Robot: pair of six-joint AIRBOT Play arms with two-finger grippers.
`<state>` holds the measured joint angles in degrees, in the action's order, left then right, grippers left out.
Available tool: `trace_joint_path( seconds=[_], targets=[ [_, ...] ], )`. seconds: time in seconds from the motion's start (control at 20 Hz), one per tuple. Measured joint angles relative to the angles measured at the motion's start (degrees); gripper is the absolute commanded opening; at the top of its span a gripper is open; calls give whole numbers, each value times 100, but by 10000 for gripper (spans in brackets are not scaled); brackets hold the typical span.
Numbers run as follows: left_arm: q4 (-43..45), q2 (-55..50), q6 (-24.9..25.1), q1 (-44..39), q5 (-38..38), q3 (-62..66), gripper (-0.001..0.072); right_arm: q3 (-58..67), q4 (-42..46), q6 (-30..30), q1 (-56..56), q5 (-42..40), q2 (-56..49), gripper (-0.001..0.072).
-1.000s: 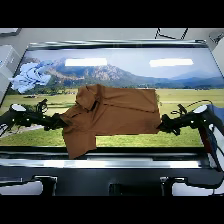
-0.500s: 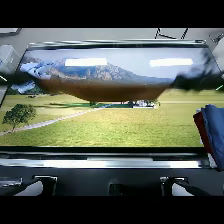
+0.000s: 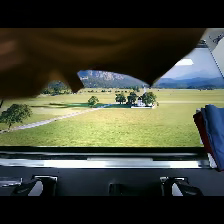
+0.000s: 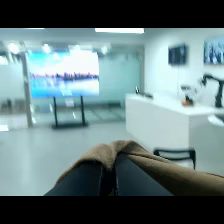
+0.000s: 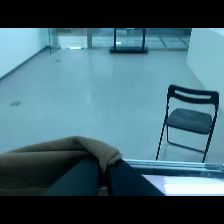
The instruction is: Fold the clothes and pants, and hang the long-sleeved shirts on hangers.
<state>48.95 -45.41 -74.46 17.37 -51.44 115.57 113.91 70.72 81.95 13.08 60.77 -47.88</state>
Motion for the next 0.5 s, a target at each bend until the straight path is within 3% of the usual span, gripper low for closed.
trace_joint_path(
  seconds=[0.25,0.5],
  targets=[
    [164,142,-190,0,90,-7,23,83,258,479,-2,-260,94,38],
    [308,-680,-503,-101,-1370,-780,24,-269,299,667,-11,1891,-1043,37]
  ],
)
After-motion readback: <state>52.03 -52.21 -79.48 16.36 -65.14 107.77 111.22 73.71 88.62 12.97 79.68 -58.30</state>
